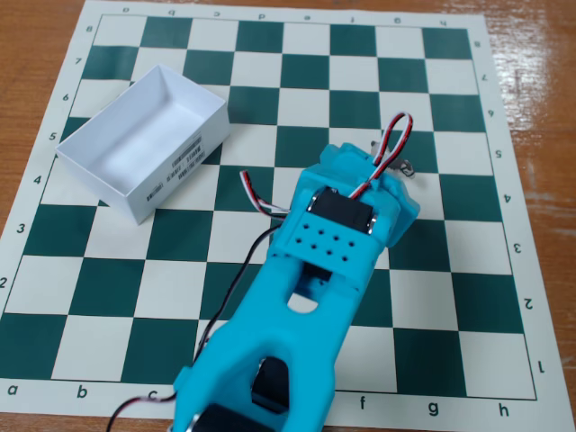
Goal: Grab the toy horse and put it in the box.
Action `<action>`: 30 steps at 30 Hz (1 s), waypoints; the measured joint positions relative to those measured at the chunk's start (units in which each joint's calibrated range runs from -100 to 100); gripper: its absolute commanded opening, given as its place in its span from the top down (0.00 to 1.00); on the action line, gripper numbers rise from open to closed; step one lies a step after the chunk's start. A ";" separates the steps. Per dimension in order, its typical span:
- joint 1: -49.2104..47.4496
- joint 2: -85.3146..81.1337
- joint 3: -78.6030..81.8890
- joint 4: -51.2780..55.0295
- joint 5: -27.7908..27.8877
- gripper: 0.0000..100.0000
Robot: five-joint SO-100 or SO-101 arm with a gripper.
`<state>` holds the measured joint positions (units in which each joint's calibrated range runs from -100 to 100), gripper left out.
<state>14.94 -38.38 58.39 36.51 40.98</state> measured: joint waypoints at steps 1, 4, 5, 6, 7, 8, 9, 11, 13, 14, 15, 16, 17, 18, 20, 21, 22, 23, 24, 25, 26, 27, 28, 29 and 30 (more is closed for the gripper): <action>-0.07 2.72 -2.36 0.79 -2.03 0.69; -0.22 10.98 -9.61 4.73 -7.60 0.69; -0.30 13.36 -12.24 6.22 -9.32 0.69; -0.52 15.57 -14.42 7.62 -10.93 0.69; -0.75 17.62 -16.14 8.76 -12.59 0.69; -1.12 19.40 -17.59 9.98 -14.21 0.69; -1.34 21.11 -19.04 10.95 -15.82 0.69; -1.87 24.34 -21.94 12.96 -19.00 0.69; -2.02 26.89 -25.20 15.24 -21.86 0.69; -2.02 28.17 -27.20 16.29 -23.26 0.69; -2.02 29.36 -29.01 17.34 -24.56 0.69; -2.02 30.47 -30.83 18.30 -25.66 0.69; -2.02 31.49 -32.46 19.26 -26.44 0.69; -2.02 32.43 -34.18 20.32 -26.91 0.69; -2.02 34.47 -37.62 22.07 -27.58 0.69; -2.02 35.74 -39.53 23.03 -27.84 0.69; -2.02 37.19 -41.43 23.99 -28.10 0.69; -2.02 38.81 -43.52 25.13 -28.42 0.69; -2.02 40.43 -45.69 26.09 -28.83 0.69; -2.02 42.21 -47.87 27.06 -29.30 0.69; -2.02 43.83 -50.05 28.20 -29.66 0.69; -2.02 45.36 -52.13 29.07 -30.03 0.69; -2.02 46.89 -54.03 30.04 -30.39 0.69; -1.94 48.17 -55.58 30.65 -30.81 0.69; -1.87 49.19 -56.84 31.17 -31.12 0.69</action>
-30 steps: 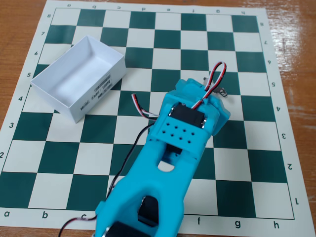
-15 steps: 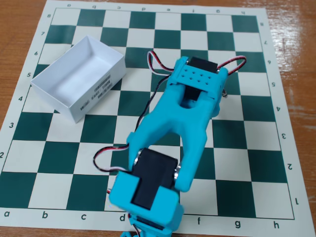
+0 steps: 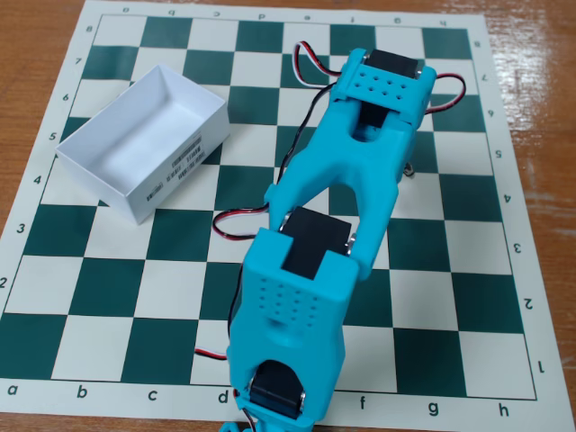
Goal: Grab the toy horse and put it in the box.
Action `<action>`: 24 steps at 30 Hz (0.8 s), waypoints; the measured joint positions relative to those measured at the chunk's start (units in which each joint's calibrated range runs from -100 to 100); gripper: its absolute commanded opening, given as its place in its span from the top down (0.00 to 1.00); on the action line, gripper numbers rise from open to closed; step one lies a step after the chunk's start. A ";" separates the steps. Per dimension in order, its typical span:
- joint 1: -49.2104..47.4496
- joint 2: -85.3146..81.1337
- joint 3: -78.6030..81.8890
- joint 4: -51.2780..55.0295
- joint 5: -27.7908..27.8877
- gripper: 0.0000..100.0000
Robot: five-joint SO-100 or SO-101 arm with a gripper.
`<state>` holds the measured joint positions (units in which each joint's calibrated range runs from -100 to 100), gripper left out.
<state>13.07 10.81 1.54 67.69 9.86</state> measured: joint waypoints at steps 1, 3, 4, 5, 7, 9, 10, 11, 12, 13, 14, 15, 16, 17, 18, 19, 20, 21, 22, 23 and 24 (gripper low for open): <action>0.15 1.02 -1.27 0.53 -0.26 0.69; 0.30 2.72 -3.63 1.75 -0.94 0.69; 0.30 3.40 -4.81 2.45 -1.25 0.69; 0.30 4.09 -5.62 2.89 -1.51 0.69; 0.52 5.19 -7.16 3.50 -2.13 0.69; 0.60 5.87 -8.43 3.59 -2.60 0.69; 0.67 6.21 -9.25 3.59 -2.91 0.69; 0.67 6.72 -10.24 3.59 -3.07 0.69; 0.67 7.15 -11.24 3.59 -3.38 0.69; 0.82 7.74 -12.24 3.59 -3.80 0.69; 0.82 8.26 -12.87 3.59 -4.11 0.69; 0.90 8.68 -13.33 3.50 -4.42 0.69; 0.97 9.11 -13.51 3.15 -4.68 0.69; 0.97 9.53 -13.60 2.71 -4.94 0.69; 0.97 9.96 -13.69 2.36 -5.15 0.69; 0.97 10.38 -13.78 2.10 -5.31 0.69; 0.97 10.72 -13.87 1.66 -5.41 0.69; 0.97 11.06 -13.87 1.23 -5.46 0.69; 0.97 11.40 -13.87 0.96 -5.46 0.69; 0.97 11.66 -13.87 0.70 -5.57 0.69; 0.97 12.09 -13.87 0.61 -5.72 0.69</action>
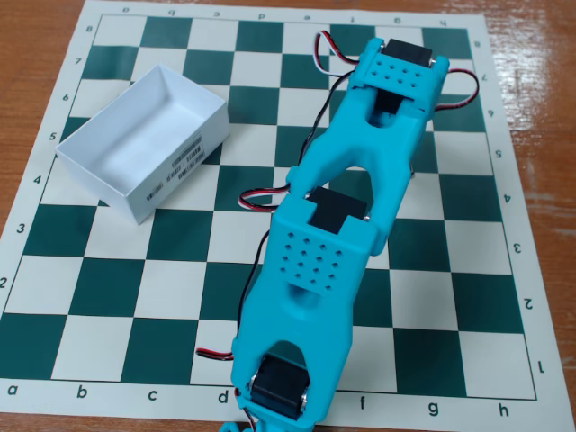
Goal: Grab the toy horse and put it in the box.
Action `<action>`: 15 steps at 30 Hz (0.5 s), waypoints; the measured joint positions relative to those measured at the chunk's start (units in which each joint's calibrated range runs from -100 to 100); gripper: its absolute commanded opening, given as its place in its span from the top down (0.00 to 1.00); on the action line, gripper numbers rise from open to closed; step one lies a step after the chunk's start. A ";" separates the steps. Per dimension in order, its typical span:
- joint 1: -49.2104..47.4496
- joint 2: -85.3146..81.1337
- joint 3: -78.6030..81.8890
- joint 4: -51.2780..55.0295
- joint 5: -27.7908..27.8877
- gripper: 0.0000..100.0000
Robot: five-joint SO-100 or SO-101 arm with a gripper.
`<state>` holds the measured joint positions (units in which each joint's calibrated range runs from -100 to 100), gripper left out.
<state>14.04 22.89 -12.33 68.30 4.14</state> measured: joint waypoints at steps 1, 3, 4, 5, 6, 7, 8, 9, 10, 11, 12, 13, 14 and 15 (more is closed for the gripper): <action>0.00 0.17 0.00 -0.09 -0.05 0.69; 0.00 0.68 0.00 -0.09 -0.42 0.69; 0.00 0.85 0.00 -0.18 -0.57 0.69; 0.00 1.19 0.00 -0.35 -0.73 0.69; 0.00 1.36 0.00 -0.61 -0.78 0.69; 0.00 1.62 0.00 -0.88 -0.94 0.69; 0.00 1.87 0.00 -1.14 -1.09 0.69; 0.00 2.21 0.00 -1.49 -1.20 0.69; 0.00 2.47 0.00 -1.84 -1.20 0.69; 0.00 2.72 0.00 -2.19 -1.25 0.69; 0.00 2.98 0.00 -2.36 -1.30 0.69; 0.00 3.23 0.00 -2.63 -1.30 0.69; 0.00 3.57 0.00 -2.80 -1.30 0.69; 0.00 3.83 0.00 -2.89 -1.35 0.69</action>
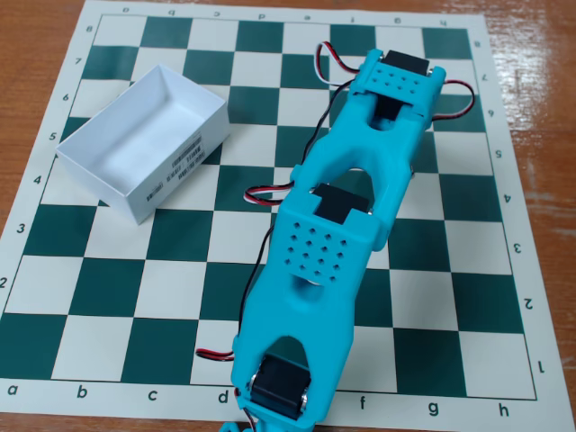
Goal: Grab the toy horse and put it in the box.
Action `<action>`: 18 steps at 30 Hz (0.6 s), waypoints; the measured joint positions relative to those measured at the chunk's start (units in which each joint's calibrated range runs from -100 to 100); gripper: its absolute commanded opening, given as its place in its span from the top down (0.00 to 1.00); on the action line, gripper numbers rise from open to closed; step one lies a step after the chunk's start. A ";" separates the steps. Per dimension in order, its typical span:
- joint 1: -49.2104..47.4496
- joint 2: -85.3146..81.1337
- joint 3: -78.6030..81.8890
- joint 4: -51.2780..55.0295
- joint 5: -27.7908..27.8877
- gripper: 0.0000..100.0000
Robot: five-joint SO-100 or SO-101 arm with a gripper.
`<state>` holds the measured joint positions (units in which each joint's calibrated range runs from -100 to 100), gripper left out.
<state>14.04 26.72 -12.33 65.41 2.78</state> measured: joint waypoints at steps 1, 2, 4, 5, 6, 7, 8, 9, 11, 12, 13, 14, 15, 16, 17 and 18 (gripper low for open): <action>0.00 0.34 0.00 -0.26 -0.21 0.69; 0.00 0.51 0.00 -0.44 -0.36 0.69; 0.00 1.11 0.00 -0.88 -0.62 0.69; 0.00 1.28 0.00 -1.14 -0.68 0.69; 0.00 1.53 0.00 -1.49 -0.68 0.69; 0.00 1.70 0.00 -1.66 -0.68 0.69; 0.00 1.79 0.00 -1.93 -0.78 0.69; -0.07 2.13 0.00 -2.01 -0.83 0.69; -0.22 2.47 0.00 -2.45 -0.88 0.69; -0.22 2.89 0.00 -2.80 -0.88 0.70; -0.22 3.06 -0.09 -3.24 -0.88 0.71; -0.22 3.32 -0.09 -3.59 -0.88 0.73; -0.22 3.57 -0.09 -3.85 -0.88 0.76; -0.22 3.83 -0.09 -4.29 -0.88 0.79; -0.22 4.00 -0.09 -4.64 -0.88 0.83; -0.22 4.17 -0.09 -5.08 -0.88 0.89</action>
<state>13.82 30.89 -12.42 60.33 1.90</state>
